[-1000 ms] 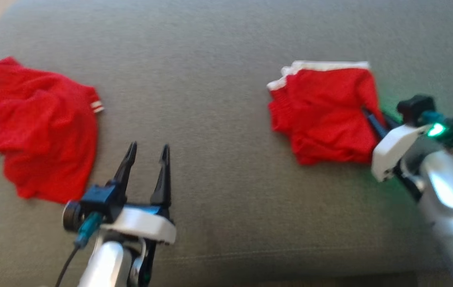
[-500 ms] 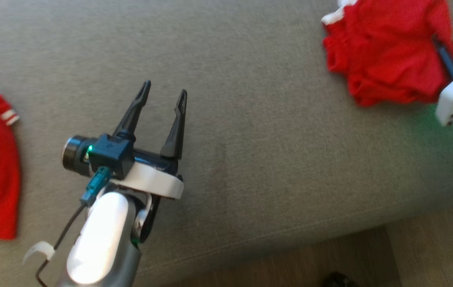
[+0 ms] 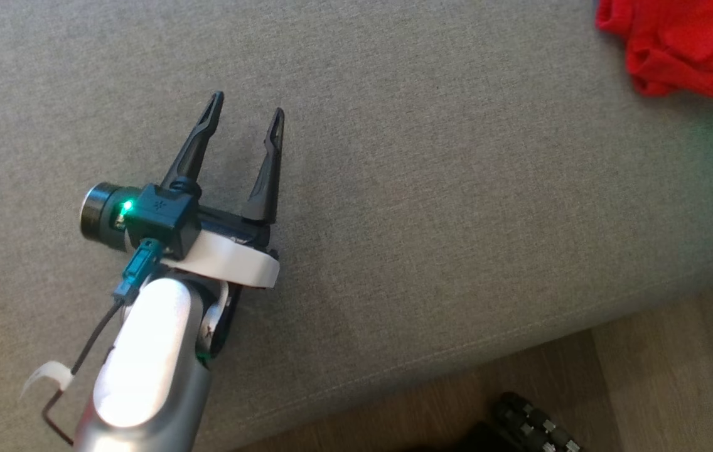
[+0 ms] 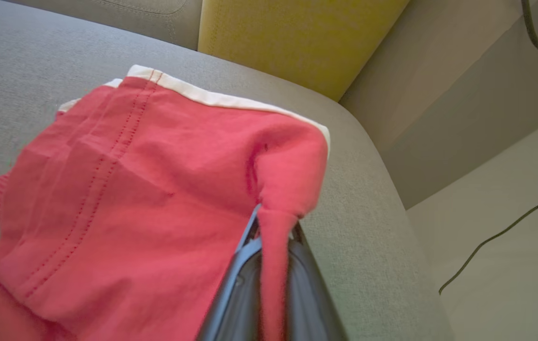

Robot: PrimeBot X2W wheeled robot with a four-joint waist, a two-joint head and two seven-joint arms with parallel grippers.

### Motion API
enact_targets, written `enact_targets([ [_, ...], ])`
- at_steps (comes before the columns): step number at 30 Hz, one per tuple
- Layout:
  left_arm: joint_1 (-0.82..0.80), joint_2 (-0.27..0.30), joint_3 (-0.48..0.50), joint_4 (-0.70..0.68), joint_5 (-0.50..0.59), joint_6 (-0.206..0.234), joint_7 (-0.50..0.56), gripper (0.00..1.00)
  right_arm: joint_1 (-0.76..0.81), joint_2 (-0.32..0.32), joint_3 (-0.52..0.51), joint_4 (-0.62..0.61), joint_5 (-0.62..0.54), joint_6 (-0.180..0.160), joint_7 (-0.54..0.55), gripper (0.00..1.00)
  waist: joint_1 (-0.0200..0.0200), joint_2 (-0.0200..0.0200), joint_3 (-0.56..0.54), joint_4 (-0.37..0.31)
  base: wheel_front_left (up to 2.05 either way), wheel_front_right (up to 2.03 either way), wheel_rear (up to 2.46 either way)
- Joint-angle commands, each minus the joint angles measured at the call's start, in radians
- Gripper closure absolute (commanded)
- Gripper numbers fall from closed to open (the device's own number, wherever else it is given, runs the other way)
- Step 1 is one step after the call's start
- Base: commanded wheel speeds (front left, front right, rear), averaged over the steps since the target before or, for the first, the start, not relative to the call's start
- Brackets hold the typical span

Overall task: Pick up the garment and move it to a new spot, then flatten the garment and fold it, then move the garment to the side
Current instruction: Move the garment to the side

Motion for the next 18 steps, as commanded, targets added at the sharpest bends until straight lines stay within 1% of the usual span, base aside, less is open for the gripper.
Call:
enact_targets([
  [1, -0.023, 0.013, 0.031, -0.035, 0.007, -0.003, -0.005, 0.00, -0.010, -0.031, -0.009, -0.016, -0.006, 0.000, -0.011, 1.00, -0.0001, 0.0000, 0.003, 0.002, 0.00, 0.00, 0.00],
  [2, -0.023, 0.012, 0.032, -0.035, 0.005, -0.003, -0.005, 0.00, -0.012, -0.030, -0.019, -0.014, -0.009, 0.000, -0.012, 1.00, -0.0001, 0.0000, 0.005, 0.004, 0.00, 0.00, 0.00],
  [3, -0.022, 0.012, 0.033, -0.036, 0.004, -0.003, -0.005, 0.00, -0.014, -0.029, -0.028, -0.013, -0.014, 0.000, -0.012, 0.62, -0.0001, 0.0000, 0.006, 0.005, 0.00, 0.00, 0.00],
  [4, -0.022, 0.011, 0.034, -0.036, 0.003, -0.004, -0.005, 0.00, -0.016, -0.027, -0.038, -0.014, -0.021, 0.000, -0.013, 0.02, -0.0001, 0.0000, 0.007, 0.006, 0.00, 0.00, 0.00],
  [5, -0.021, 0.011, 0.034, -0.036, 0.002, -0.004, -0.005, 0.00, -0.018, -0.024, -0.050, -0.015, -0.027, 0.000, -0.013, 0.00, -0.0001, 0.0000, 0.006, 0.008, 0.00, 0.00, 0.00],
  [7, -0.019, 0.010, 0.035, -0.034, -0.001, -0.005, -0.005, 0.00, -0.020, -0.017, -0.072, -0.020, -0.042, 0.000, -0.014, 0.00, -0.0001, 0.0000, 0.001, 0.014, 0.00, 0.00, 0.00],
  [9, -0.014, 0.008, 0.035, -0.031, -0.006, -0.005, -0.005, 0.00, -0.016, -0.024, -0.087, -0.062, -0.091, 0.000, -0.014, 0.00, -0.0001, 0.0000, -0.010, 0.021, 0.00, 0.00, 0.00],
  [11, -0.009, 0.005, 0.038, -0.030, -0.016, -0.003, -0.005, 0.00, 0.001, -0.014, -0.114, -0.112, -0.134, 0.000, -0.014, 0.00, -0.0001, 0.0000, -0.028, 0.030, 0.00, 0.00, 0.00],
  [14, 0.004, 0.000, 0.045, -0.029, -0.036, 0.002, -0.005, 0.00, 0.038, 0.029, -0.148, -0.185, -0.180, 0.000, -0.014, 0.00, -0.0001, 0.0000, -0.072, 0.047, 0.00, 0.00, 0.00],
  [18, 0.032, -0.003, 0.068, -0.033, -0.062, 0.014, -0.005, 0.00, 0.092, 0.117, -0.164, -0.275, -0.195, 0.000, -0.014, 0.00, -0.0001, 0.0000, -0.141, 0.071, 0.00, 0.00, 0.00],
])
